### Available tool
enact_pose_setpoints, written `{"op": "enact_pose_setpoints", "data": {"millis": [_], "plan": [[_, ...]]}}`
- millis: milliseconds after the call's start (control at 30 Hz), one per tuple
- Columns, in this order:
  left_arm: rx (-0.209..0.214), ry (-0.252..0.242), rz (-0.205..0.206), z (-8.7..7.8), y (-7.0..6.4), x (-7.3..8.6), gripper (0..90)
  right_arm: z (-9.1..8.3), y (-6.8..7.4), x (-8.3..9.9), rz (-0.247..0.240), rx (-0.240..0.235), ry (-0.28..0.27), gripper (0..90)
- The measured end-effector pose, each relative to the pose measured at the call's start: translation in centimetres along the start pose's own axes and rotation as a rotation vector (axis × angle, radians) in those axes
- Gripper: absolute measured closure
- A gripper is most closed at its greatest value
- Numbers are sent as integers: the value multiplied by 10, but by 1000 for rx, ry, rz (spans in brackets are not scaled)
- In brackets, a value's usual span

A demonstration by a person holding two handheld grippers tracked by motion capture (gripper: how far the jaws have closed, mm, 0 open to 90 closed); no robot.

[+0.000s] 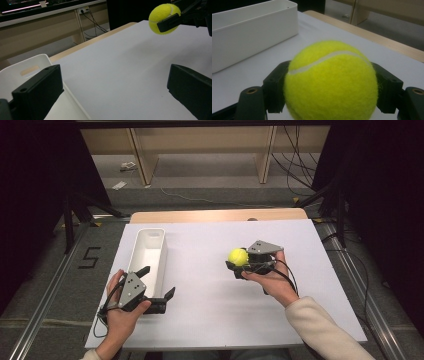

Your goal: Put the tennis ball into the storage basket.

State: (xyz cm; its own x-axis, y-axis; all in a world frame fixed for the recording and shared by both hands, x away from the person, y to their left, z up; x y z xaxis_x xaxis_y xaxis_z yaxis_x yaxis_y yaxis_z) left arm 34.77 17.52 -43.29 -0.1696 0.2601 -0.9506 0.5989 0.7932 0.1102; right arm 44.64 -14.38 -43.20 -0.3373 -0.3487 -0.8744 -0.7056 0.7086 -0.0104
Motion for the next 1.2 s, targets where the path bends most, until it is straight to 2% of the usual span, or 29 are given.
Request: {"op": "enact_pose_setpoints", "data": {"millis": [1200], "plan": [[1,-1,0,0,0,0,0,13,15,-9,-15,-36,-4,272]]}}
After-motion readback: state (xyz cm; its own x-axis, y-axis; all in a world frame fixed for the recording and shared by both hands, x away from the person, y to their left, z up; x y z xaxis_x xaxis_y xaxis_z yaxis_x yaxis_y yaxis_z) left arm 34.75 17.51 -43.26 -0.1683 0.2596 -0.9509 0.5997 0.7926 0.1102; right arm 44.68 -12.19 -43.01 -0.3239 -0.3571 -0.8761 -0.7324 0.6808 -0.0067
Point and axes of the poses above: each handheld gripper's, and its own axes: z roughly forward along the jaws, x roughly out of its underside, y roughly to its left, the point moved 3 cm from there along z, roughly forward along the jaws, and after that the axes turned 2 degrees about y, right-handed, at the moved point
